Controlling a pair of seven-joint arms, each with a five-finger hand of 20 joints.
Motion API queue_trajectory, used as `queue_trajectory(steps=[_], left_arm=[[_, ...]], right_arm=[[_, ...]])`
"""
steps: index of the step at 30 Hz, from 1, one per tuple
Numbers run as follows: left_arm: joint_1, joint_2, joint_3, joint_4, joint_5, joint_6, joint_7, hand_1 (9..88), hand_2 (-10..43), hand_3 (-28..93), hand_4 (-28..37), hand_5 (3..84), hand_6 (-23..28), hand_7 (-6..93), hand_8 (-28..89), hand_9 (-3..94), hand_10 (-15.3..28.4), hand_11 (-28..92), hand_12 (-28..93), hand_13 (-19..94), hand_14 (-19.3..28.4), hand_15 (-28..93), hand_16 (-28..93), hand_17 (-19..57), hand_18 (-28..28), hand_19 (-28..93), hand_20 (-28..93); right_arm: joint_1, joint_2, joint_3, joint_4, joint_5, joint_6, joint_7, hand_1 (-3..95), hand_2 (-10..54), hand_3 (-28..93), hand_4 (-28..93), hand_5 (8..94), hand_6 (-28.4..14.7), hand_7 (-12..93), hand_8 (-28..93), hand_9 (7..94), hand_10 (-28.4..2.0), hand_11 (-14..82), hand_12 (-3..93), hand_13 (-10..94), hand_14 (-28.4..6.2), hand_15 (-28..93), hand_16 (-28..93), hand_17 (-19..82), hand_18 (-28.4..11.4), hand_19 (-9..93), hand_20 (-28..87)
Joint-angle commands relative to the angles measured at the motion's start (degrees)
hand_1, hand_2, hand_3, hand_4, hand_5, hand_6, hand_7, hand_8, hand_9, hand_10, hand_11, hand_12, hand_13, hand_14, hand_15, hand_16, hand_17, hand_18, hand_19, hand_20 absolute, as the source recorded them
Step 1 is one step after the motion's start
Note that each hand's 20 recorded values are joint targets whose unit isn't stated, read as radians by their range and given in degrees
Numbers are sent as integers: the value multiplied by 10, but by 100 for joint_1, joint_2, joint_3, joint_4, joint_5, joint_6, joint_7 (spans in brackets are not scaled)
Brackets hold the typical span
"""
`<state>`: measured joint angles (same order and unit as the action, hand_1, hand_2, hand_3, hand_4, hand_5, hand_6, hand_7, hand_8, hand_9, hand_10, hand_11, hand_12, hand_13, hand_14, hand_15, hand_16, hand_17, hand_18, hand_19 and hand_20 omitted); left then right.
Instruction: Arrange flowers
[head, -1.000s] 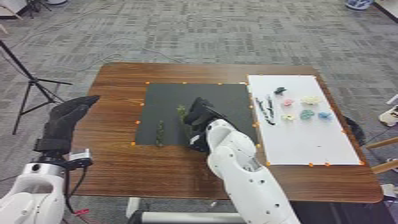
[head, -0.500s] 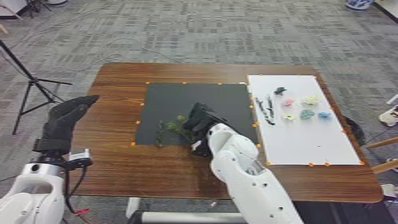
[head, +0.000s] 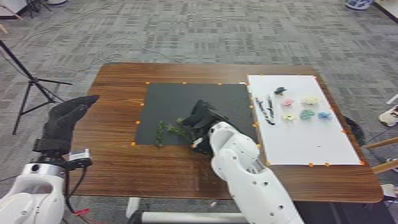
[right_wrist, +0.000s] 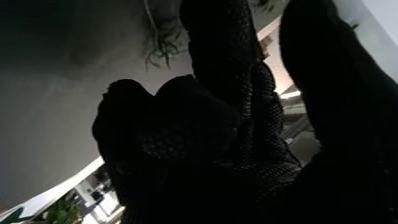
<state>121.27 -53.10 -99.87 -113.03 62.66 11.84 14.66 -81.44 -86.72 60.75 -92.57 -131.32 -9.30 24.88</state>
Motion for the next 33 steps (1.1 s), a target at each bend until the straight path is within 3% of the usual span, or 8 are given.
queue_trajectory(steps=[1, 3, 5, 9, 14, 23, 28, 33], left_arm=[[67, -41, -49, -56, -8, -33, 27, 240, -95, 668, -268, 468, 21, 188, -82, 385, 110, 155, 128, 281, 123, 72, 30, -3, 95, 1, 144], [97, -44, -77, -68, -15, -21, 21, 240, -95, 668, -267, 467, 21, 188, -82, 386, 111, 156, 128, 281, 124, 72, 30, -3, 95, 1, 144], [111, -43, -94, -80, -9, -22, 21, 240, -95, 668, -267, 467, 21, 187, -82, 385, 110, 155, 128, 282, 124, 72, 30, -3, 95, 1, 145], [176, -22, -160, -116, -16, -3, 1, 240, -95, 668, -267, 467, 21, 189, -81, 384, 109, 155, 128, 283, 125, 73, 31, -4, 95, 1, 145], [199, -14, -218, -150, 2, -19, -40, 240, -95, 668, -266, 467, 21, 188, -81, 384, 110, 155, 128, 284, 126, 73, 32, -4, 96, 1, 145], [299, 1, -316, -195, 12, -16, -92, 240, -95, 669, -266, 468, 21, 187, -82, 384, 111, 154, 128, 284, 126, 73, 32, -4, 96, 1, 145], [247, 30, -282, -171, -9, -29, -78, 241, -95, 667, -267, 467, 21, 187, -81, 384, 111, 154, 128, 284, 127, 73, 33, -4, 96, 1, 144], [200, 50, -253, -154, 2, -52, -78, 239, -95, 669, -267, 467, 21, 187, -81, 384, 111, 155, 128, 285, 127, 73, 33, -4, 96, 1, 144]], right_arm=[[-17, 10, 204, -322, 462, 238, -13, 417, -95, 607, -94, 757, -45, 299, 162, 937, -117, 279, 225, 937, -9, 647, 249, 726, -113, 932, 552], [-64, 103, 259, -519, 672, 294, -19, 352, -82, 642, -99, 758, -46, 326, -32, 937, -119, 268, 231, 937, -11, 642, 252, 725, -114, 932, 555], [-142, 246, 294, -739, 870, 418, 4, 297, -28, 634, -100, 757, -49, 328, -67, 937, -121, 265, 232, 937, -13, 640, 253, 723, -115, 932, 557], [-299, 511, 319, -1064, 1143, 354, 159, 239, 37, 618, -99, 733, -57, 327, -61, 931, -129, 253, 237, 937, -20, 634, 258, 719, -120, 932, 565], [-557, 801, 293, -1349, 1436, 121, 242, 230, 57, 593, -93, 666, -75, 211, -40, 916, -143, 214, 225, 937, -28, 618, 261, 717, -120, 932, 562], [-1323, 1371, 462, -1989, 1923, -88, 385, 219, 72, 565, -96, 667, -83, 210, -28, 892, -157, 171, 199, 937, -35, 602, 261, 710, -122, 932, 556], [-1638, 1438, 567, -2157, 2064, -129, 380, 215, 74, 563, -92, 646, -83, 247, -16, 887, -159, 167, 197, 937, -35, 598, 264, 707, -124, 932, 556], [-1729, 1375, 557, -2087, 2122, -244, 451, 209, 77, 559, -94, 686, -79, 276, -35, 879, -163, 162, 194, 937, -37, 591, 271, 702, -127, 932, 558]])
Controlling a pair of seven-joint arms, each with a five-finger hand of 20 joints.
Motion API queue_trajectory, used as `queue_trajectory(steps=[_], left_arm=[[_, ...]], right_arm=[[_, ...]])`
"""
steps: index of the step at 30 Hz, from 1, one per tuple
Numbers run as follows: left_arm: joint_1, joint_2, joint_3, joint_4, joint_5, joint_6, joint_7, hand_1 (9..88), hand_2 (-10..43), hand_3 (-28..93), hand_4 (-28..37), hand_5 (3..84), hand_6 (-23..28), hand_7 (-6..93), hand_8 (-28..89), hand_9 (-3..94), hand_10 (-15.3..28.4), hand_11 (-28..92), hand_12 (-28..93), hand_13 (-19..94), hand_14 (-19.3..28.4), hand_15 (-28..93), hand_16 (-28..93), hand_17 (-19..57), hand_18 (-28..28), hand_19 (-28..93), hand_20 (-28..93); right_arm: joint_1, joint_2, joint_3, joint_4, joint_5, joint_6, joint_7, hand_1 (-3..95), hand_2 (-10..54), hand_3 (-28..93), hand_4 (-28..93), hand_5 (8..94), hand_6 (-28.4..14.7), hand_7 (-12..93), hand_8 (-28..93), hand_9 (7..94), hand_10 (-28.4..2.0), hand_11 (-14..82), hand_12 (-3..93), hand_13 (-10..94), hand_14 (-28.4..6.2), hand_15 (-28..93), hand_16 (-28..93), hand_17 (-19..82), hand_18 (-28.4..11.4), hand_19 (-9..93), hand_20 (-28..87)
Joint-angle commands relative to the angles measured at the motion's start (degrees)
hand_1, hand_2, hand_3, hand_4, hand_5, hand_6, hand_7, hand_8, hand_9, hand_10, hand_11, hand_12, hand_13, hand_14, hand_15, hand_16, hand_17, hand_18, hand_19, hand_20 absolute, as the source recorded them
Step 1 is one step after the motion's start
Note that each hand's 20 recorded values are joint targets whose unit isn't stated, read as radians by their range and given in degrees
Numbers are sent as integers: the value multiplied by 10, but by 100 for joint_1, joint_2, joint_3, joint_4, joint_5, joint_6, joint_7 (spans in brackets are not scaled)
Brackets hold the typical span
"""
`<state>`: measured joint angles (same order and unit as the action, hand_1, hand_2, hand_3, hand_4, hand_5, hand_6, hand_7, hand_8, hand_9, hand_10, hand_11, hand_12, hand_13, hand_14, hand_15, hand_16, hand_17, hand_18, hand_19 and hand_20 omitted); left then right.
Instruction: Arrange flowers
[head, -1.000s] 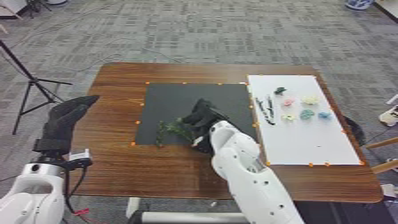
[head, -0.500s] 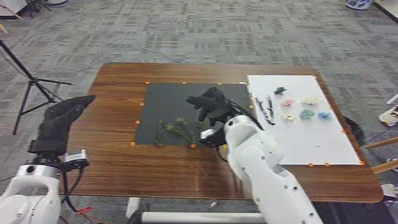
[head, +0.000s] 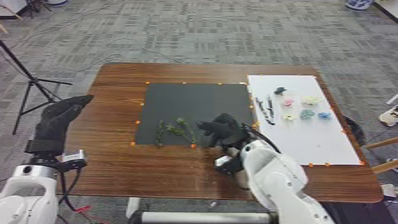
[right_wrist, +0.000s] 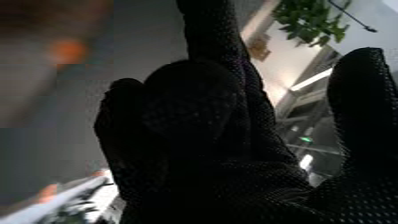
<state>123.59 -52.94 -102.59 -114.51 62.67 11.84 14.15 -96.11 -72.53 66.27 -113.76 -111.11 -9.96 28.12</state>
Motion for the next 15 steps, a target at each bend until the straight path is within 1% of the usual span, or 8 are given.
queue_trajectory(steps=[1, 6, 10, 11, 13, 15], left_arm=[[-29, 39, 24, -8, 0, -57, -21, 239, -95, 669, -267, 467, 21, 188, -81, 384, 111, 155, 128, 285, 126, 73, 33, -4, 96, 1, 144], [-16, 40, 18, -17, -12, -29, -8, 240, -95, 667, -268, 466, 21, 187, -80, 383, 110, 154, 128, 285, 126, 73, 33, -5, 96, 1, 144], [-84, 43, 62, 12, 2, -52, -17, 240, -95, 667, -267, 467, 21, 186, -81, 384, 110, 153, 128, 285, 127, 73, 33, -5, 96, 1, 144], [-92, 49, 71, 18, -12, -55, -9, 240, -95, 667, -267, 467, 21, 186, -81, 383, 111, 154, 128, 285, 127, 73, 32, -5, 96, 1, 144], [-102, 47, 81, 19, 10, -54, -22, 239, -95, 669, -266, 467, 21, 187, -81, 384, 111, 154, 128, 284, 127, 73, 33, -5, 96, 1, 144], [-120, 52, 98, 25, -9, -57, -16, 239, -95, 670, -267, 467, 21, 187, -81, 384, 110, 154, 128, 284, 126, 73, 33, -5, 96, 1, 144]], right_arm=[[-274, -42, -26, 44, 119, -142, 134, 210, 78, 557, -95, 694, -77, 264, -39, 879, -163, 161, 193, 937, -38, 590, 272, 701, -127, 932, 557], [-261, -72, -135, 117, 180, -248, 123, 206, 84, 553, -95, 722, -75, 225, -38, 879, -162, 162, 191, 937, -38, 590, 271, 699, -130, 932, 557], [-167, -139, -190, 175, 174, -219, 118, 206, 86, 553, -96, 725, -75, 213, -33, 875, -162, 162, 192, 937, -38, 588, 272, 698, -130, 932, 558], [-143, -154, -202, 188, 167, -215, 107, 207, 87, 552, -96, 724, -75, 212, -32, 875, -162, 163, 192, 937, -38, 588, 272, 697, -131, 932, 558], [-105, -180, -233, 206, 159, -188, 105, 207, 88, 552, -96, 724, -76, 209, -30, 875, -162, 162, 192, 937, -38, 588, 273, 697, -131, 932, 558], [-66, -212, -253, 232, 149, -219, 102, 208, 89, 551, -97, 724, -76, 206, -29, 875, -162, 162, 191, 937, -38, 588, 273, 697, -130, 932, 558]])
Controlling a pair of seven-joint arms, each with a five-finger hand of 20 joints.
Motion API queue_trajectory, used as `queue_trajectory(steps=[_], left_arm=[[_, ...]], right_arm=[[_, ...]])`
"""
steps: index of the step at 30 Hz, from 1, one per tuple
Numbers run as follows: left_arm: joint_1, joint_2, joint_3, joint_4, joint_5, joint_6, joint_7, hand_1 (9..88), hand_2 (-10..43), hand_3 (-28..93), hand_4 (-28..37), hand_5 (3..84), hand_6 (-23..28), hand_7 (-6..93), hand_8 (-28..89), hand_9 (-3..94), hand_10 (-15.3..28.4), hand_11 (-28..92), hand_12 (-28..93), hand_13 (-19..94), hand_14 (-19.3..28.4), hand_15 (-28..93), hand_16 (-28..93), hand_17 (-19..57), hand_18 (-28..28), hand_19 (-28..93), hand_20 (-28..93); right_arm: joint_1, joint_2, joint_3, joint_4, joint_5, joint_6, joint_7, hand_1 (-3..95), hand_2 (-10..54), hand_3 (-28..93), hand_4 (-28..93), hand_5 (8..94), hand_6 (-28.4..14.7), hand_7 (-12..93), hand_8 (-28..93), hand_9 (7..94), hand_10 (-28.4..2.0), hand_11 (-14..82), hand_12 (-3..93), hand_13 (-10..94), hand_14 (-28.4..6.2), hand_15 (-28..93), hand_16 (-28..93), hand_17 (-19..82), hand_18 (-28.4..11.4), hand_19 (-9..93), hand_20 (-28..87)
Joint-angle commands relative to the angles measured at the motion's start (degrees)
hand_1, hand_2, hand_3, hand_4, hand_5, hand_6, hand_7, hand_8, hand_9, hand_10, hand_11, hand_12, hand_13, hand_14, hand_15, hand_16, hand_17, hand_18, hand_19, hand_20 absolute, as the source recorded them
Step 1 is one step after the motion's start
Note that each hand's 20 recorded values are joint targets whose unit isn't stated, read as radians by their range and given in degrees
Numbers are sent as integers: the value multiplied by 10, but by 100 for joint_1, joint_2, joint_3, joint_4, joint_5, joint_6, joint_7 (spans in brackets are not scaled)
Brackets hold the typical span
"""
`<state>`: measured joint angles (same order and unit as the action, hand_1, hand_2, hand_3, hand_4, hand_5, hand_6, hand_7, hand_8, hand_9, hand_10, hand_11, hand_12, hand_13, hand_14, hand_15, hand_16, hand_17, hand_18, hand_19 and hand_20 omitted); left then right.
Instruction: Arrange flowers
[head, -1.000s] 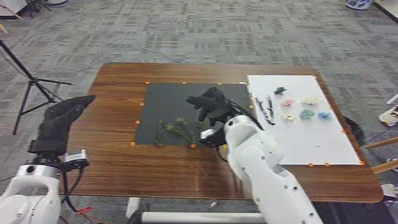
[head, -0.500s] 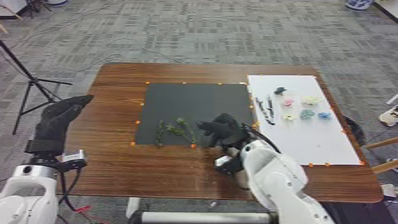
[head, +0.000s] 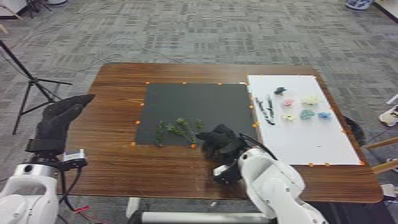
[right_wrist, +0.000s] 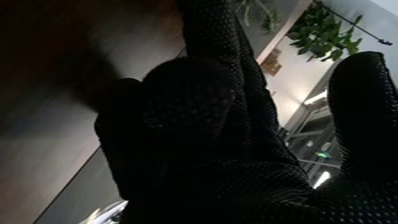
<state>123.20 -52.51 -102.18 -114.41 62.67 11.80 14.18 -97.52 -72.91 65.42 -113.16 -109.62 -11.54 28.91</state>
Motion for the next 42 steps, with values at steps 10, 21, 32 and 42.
queue_trajectory(steps=[10, 21, 32, 42], left_arm=[[-57, -18, 20, -4, -11, -36, -36, 238, -95, 668, -267, 467, 21, 186, -81, 383, 110, 155, 129, 284, 127, 73, 33, -5, 96, 1, 144], [-43, -48, 11, -8, -9, -37, -33, 238, -95, 669, -266, 467, 22, 186, -81, 381, 109, 154, 129, 284, 127, 73, 33, -6, 97, 1, 144], [35, -70, -37, -36, -17, -19, -27, 240, -95, 667, -265, 466, 22, 185, -80, 381, 110, 153, 128, 284, 127, 73, 33, -6, 97, 1, 144], [-57, -31, 53, -47, 14, -18, -52, 241, -95, 668, -266, 466, 21, 186, -80, 381, 109, 154, 128, 284, 127, 73, 33, -6, 97, 1, 144]], right_arm=[[132, -322, -221, 257, -1, -104, 36, 207, 92, 552, -96, 722, -75, 204, -27, 874, -161, 162, 191, 937, -38, 587, 273, 697, -132, 932, 559], [189, -420, -225, 339, 88, -119, 44, 209, 94, 551, -96, 723, -75, 203, -27, 873, -160, 162, 191, 937, -38, 583, 277, 693, -133, 932, 560], [282, -38, 674, -365, 413, 159, -92, 215, 84, 556, -94, 723, -73, 210, -25, 876, -159, 168, 196, 937, -39, 575, 283, 691, -136, 932, 559], [1350, 701, 807, 88, -905, 111, -233, 326, -94, 616, -96, 663, -67, 284, -35, 835, -143, 234, 244, 937, -30, 544, 359, 673, -133, 932, 590]])
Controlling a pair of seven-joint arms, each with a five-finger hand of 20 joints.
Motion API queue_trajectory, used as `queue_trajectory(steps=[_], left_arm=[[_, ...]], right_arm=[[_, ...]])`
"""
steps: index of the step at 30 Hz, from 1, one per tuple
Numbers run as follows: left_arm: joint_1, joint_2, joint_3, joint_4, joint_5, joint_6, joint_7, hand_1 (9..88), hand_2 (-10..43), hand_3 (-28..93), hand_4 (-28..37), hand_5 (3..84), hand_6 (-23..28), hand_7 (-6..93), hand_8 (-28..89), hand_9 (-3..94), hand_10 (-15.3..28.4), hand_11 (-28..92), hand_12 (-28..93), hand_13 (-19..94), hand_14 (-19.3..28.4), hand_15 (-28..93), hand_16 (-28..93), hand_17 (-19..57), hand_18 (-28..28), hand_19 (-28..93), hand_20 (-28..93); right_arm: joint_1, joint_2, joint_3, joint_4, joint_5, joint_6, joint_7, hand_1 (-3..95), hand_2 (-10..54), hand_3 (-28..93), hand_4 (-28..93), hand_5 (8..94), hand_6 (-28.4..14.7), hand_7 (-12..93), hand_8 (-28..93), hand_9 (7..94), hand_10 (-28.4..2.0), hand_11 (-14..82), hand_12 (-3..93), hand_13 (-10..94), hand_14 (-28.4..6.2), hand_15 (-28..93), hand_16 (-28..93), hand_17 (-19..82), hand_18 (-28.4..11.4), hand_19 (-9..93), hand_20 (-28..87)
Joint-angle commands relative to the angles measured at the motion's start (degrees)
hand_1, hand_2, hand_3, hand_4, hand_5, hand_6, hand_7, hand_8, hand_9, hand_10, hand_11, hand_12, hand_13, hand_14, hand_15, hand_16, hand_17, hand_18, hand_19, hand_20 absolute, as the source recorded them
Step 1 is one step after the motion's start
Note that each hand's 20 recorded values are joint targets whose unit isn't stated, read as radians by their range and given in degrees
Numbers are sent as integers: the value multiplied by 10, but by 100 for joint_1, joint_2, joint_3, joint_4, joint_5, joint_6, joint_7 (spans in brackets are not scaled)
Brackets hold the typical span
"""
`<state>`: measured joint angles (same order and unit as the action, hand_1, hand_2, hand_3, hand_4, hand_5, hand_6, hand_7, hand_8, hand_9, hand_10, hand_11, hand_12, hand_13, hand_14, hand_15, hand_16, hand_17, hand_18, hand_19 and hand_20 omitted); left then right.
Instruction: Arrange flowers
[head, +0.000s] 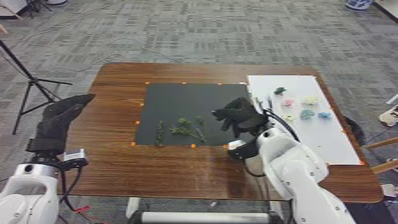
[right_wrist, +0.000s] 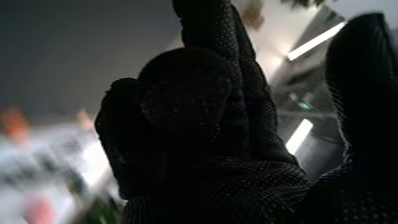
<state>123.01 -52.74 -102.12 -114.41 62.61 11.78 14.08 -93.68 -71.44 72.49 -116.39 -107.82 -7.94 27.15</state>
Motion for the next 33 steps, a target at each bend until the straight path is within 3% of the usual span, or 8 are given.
queue_trajectory(steps=[1, 8, 14, 17, 33], left_arm=[[-34, -12, 43, -50, 18, -17, -48, 241, -95, 669, -266, 466, 21, 186, -81, 381, 109, 154, 128, 284, 127, 73, 33, -6, 97, 1, 144], [55, -39, 3, -73, -11, 22, -37, 241, -95, 668, -265, 466, 21, 187, -81, 381, 110, 155, 129, 284, 127, 73, 33, -5, 97, 1, 144], [20, -38, 22, -56, -8, 9, -45, 240, -95, 668, -265, 466, 21, 187, -81, 381, 109, 154, 128, 284, 127, 73, 33, -6, 97, 1, 144], [-26, -39, 62, -45, -1, -2, -38, 240, -95, 669, -265, 466, 21, 186, -81, 381, 109, 154, 128, 285, 127, 73, 34, -6, 97, 1, 144], [-72, -70, 115, -14, -18, -26, -18, 241, -95, 667, -267, 465, 21, 187, -80, 381, 109, 154, 129, 284, 128, 73, 33, -6, 97, 1, 144]], right_arm=[[987, 563, 128, 427, -1063, -320, -32, 329, -94, 614, -98, 659, -67, 286, -35, 833, -142, 238, 245, 937, -31, 542, 362, 672, -131, 932, 590], [829, 547, 218, 331, -937, -472, -15, 304, -94, 608, -100, 670, -66, 291, -38, 842, -142, 271, 255, 937, -28, 542, 369, 672, -129, 932, 588], [469, 335, 50, 224, -485, -673, 31, 217, 35, 579, -105, 719, -60, 286, -37, 877, -153, 247, 241, 937, -35, 554, 355, 676, -135, 932, 591], [332, 171, -134, 318, -404, -755, 57, 214, 64, 556, -107, 736, -59, 267, -40, 882, -159, 236, 239, 937, -37, 557, 349, 677, -137, 932, 590], [108, -274, -506, 859, -711, -1161, 89, 201, 87, 541, -105, 752, -60, 224, -33, 879, -164, 214, 236, 937, -40, 554, 343, 678, -140, 932, 589]])
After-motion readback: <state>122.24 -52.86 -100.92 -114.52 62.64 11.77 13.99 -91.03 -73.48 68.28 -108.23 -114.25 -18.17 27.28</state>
